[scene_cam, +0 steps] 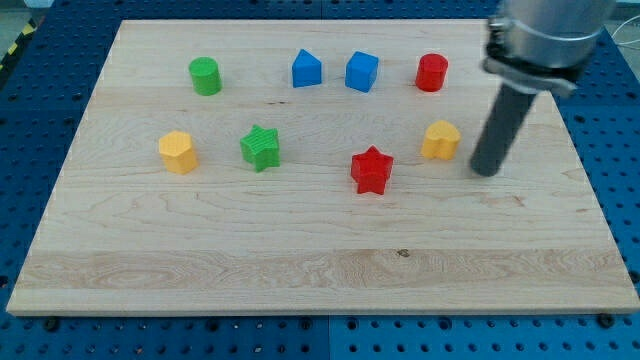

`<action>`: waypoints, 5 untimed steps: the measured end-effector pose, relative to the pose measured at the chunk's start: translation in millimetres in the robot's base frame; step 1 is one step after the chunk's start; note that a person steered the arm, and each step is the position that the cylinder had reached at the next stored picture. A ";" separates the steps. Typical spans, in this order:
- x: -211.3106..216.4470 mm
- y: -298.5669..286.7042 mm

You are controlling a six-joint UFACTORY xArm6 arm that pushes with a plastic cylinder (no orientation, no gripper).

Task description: Move your arm towards the center right

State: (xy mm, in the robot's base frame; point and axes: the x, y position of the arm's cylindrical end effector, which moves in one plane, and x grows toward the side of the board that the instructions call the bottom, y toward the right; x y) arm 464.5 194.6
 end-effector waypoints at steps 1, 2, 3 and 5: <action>-0.1 2.2; -7.8 64.4; -8.5 69.9; -8.5 75.8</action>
